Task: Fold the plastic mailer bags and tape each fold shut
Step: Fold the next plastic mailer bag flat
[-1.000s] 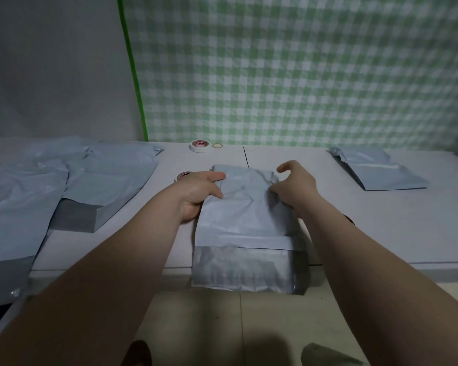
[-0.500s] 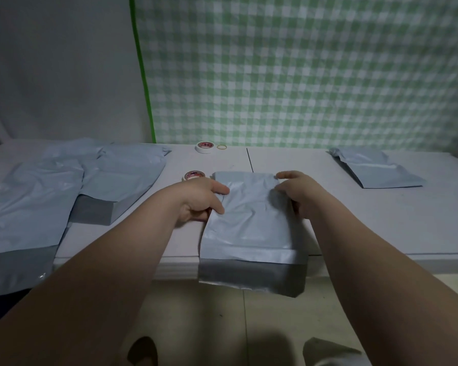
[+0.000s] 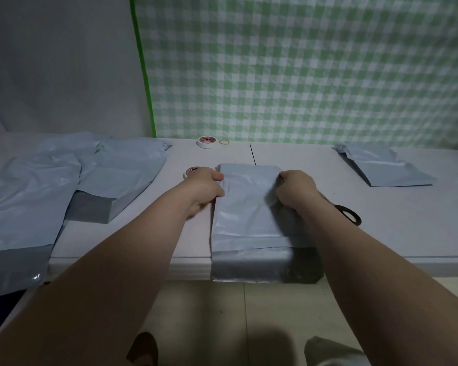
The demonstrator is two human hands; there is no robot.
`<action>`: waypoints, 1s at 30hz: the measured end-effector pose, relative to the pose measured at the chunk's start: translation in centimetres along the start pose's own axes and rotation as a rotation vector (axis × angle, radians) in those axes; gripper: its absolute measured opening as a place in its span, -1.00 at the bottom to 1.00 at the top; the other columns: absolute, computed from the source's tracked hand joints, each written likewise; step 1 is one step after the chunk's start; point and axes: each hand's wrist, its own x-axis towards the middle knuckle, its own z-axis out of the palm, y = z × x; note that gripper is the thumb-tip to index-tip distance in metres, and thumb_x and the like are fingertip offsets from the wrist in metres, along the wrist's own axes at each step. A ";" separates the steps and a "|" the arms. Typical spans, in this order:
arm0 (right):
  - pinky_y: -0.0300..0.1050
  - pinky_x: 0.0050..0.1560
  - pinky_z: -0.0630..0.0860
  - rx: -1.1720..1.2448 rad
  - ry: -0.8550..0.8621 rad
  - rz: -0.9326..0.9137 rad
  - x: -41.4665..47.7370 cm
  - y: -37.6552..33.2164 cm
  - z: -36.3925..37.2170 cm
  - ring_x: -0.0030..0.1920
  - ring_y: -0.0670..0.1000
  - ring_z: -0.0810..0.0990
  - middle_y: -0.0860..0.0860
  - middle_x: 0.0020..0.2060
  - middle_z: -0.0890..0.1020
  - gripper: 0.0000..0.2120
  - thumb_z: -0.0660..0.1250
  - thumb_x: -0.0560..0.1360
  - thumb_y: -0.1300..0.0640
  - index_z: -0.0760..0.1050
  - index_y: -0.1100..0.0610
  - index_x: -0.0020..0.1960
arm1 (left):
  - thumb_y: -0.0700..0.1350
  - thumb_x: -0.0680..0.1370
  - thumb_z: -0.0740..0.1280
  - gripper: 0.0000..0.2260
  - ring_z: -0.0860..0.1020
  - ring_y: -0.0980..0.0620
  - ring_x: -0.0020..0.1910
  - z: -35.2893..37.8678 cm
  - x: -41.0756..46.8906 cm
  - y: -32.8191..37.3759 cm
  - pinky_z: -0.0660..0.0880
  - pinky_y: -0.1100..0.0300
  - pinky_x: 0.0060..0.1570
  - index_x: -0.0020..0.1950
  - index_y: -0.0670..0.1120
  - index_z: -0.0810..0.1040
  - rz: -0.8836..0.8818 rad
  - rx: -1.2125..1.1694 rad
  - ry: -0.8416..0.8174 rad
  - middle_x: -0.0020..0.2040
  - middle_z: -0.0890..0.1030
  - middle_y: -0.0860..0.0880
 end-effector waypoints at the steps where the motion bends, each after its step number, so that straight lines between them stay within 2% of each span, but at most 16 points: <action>1: -0.08 0.07 0.40 -0.084 0.027 -0.004 -0.2 -0.3 0.0 0.19 0.20 0.44 0.16 0.21 0.48 -0.66 0.14 0.46 0.31 0.49 0.19 0.20 | -0.42 0.47 0.28 -0.58 0.53 -0.15 0.12 -0.1 0.1 0.0 0.48 0.07 0.20 0.32 -0.23 0.46 0.010 0.117 0.006 0.18 0.52 -0.16; 4: -0.05 0.12 0.39 -0.144 0.207 -0.141 -0.8 -1.1 0.1 0.24 0.16 0.37 0.12 0.23 0.41 -0.65 0.18 0.47 0.32 0.51 0.14 0.22 | -0.27 0.48 0.29 -0.71 0.49 -0.14 0.14 0.3 0.2 0.5 0.45 0.15 0.11 0.20 -0.21 0.53 0.167 0.721 0.113 0.22 0.46 -0.17; 6: -0.08 0.03 0.40 -0.086 0.257 -0.317 -1.1 -1.5 0.7 0.16 0.16 0.45 0.11 0.13 0.50 -0.68 0.21 0.47 0.32 0.56 0.13 0.15 | -0.24 0.50 0.26 -0.73 0.46 -0.14 0.19 1.1 0.1 0.7 0.42 0.07 0.19 0.20 -0.16 0.55 0.406 0.814 0.184 0.23 0.44 -0.15; 8: -0.09 -0.06 0.40 -0.085 0.209 -0.453 -1.3 -1.5 1.7 0.06 0.16 0.52 0.12 0.02 0.56 -0.78 0.23 0.48 0.26 0.59 0.14 0.06 | -0.25 0.52 0.23 -0.73 0.46 -0.16 0.22 2.0 0.0 0.5 0.38 0.02 0.21 0.19 -0.17 0.56 0.645 0.821 0.075 0.21 0.51 -0.16; 9: -0.08 -0.07 0.41 -0.094 0.165 -0.486 -1.3 -1.3 2.3 0.04 0.17 0.54 0.12 0.00 0.58 -0.80 0.21 0.50 0.23 0.58 0.17 0.03 | -0.22 0.54 0.21 -0.73 0.43 -0.15 0.26 2.4 0.0 0.2 0.35 0.00 0.24 0.22 -0.19 0.53 0.691 0.850 -0.023 0.25 0.50 -0.16; 10: -0.06 -0.04 0.44 -0.097 0.115 -0.501 -1.5 -0.9 2.7 0.06 0.17 0.54 0.12 0.01 0.58 -0.78 0.18 0.53 0.20 0.57 0.19 0.04 | -0.17 0.59 0.18 -0.70 0.37 -0.14 0.33 2.7 -0.1 -0.3 0.31 -0.01 0.30 0.30 -0.20 0.45 0.682 0.897 -0.112 0.35 0.43 -0.16; 12: -0.02 0.10 0.41 -0.094 0.034 -0.510 -1.8 0.1 3.4 0.19 0.16 0.50 0.13 0.17 0.53 -0.72 0.12 0.59 0.16 0.51 0.21 0.19 | -0.05 0.66 0.06 -0.58 0.14 -0.07 0.49 2.8 -0.1 -1.3 0.13 -0.01 0.42 0.50 -0.14 0.19 0.564 1.036 -0.226 0.54 0.13 -0.10; 13: -0.02 0.24 0.34 -0.115 0.004 -0.509 -1.9 0.5 3.5 0.31 0.16 0.42 0.15 0.30 0.46 -0.66 0.09 0.62 0.14 0.44 0.22 0.31 | 0.00 0.67 0.00 -0.54 0.02 -0.04 0.53 2.8 -0.1 -1.7 0.05 0.00 0.46 0.55 -0.09 0.05 0.521 1.092 -0.237 0.57 0.00 -0.05; 15: -0.03 0.46 0.10 -0.189 -0.054 -0.511 -2.0 1.0 3.6 0.48 0.10 0.19 0.15 0.49 0.23 -0.56 0.04 0.64 0.10 0.22 0.21 0.48 | 0.09 0.66 -0.06 -0.49 -0.12 0.01 0.54 2.7 0.0 -2.1 -0.06 0.01 0.48 0.57 0.00 -0.10 0.473 1.131 -0.237 0.57 -0.15 0.02; 18: -0.05 0.50 -0.06 -0.249 -0.147 -0.482 -2.1 0.8 3.3 0.53 0.05 0.03 0.10 0.54 0.06 -0.51 -0.03 0.65 0.05 0.04 0.17 0.54 | 0.17 0.64 -0.08 -0.46 -0.15 0.05 0.54 2.7 0.3 -2.2 -0.10 0.02 0.49 0.56 0.05 -0.17 0.433 1.131 -0.241 0.57 -0.18 0.07; 22: -0.12 0.47 -0.12 -0.251 -0.199 -0.438 -2.1 0.6 2.5 0.53 0.02 0.00 0.03 0.55 0.02 -0.49 -0.02 0.65 -0.03 0.01 0.08 0.55 | 0.24 0.61 -0.11 -0.44 -0.15 0.04 0.54 2.7 0.3 -2.0 -0.11 -0.03 0.49 0.55 0.11 -0.17 0.383 1.170 -0.243 0.56 -0.18 0.11; 27: -0.01 0.50 -0.13 -0.343 -0.268 -0.415 -2.3 1.1 2.1 0.54 0.04 -0.12 -0.03 0.55 -0.07 -0.48 -0.10 0.64 -0.12 -0.10 -0.03 0.56 | 0.34 0.56 -0.15 -0.45 -0.16 0.00 0.54 2.3 -0.3 -1.6 -0.15 -0.19 0.46 0.52 0.25 -0.18 0.310 1.196 -0.255 0.55 -0.20 0.14; 30: 0.07 0.48 -0.07 -0.392 -0.272 -0.417 -2.8 1.4 1.9 0.54 0.03 -0.12 -0.02 0.55 -0.06 -0.47 -0.14 0.64 -0.12 -0.09 0.00 0.56 | 0.36 0.54 -0.17 -0.48 -0.17 -0.06 0.54 2.1 -0.8 -1.8 -0.17 -0.22 0.45 0.49 0.33 -0.17 0.296 1.212 -0.261 0.56 -0.20 0.09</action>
